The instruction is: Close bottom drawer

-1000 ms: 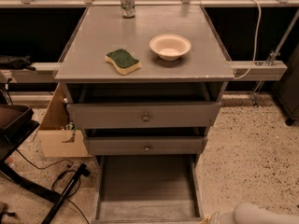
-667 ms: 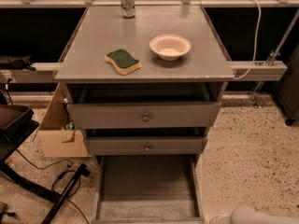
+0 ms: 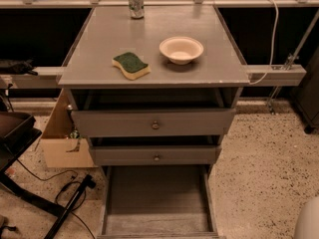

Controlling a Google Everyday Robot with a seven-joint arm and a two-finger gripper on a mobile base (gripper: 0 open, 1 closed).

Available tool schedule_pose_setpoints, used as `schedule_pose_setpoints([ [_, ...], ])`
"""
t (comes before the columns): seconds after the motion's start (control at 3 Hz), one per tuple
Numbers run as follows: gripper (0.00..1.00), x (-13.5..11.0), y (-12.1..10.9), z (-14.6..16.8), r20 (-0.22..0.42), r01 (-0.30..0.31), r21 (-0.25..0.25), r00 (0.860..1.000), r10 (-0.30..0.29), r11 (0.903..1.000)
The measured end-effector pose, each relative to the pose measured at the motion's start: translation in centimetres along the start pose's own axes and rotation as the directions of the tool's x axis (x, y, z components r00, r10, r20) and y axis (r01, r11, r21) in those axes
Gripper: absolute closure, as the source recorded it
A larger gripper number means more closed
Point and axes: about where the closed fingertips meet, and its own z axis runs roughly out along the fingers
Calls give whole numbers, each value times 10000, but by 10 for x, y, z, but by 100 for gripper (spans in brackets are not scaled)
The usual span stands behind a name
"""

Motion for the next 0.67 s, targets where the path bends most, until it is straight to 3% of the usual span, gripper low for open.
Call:
schedule_pose_setpoints([
  [0.33, 100, 8, -14, 53, 232, 151, 151, 9996, -154, 9998],
  [0.67, 100, 2, -22, 74, 452, 325, 289, 9984, -338, 9991],
])
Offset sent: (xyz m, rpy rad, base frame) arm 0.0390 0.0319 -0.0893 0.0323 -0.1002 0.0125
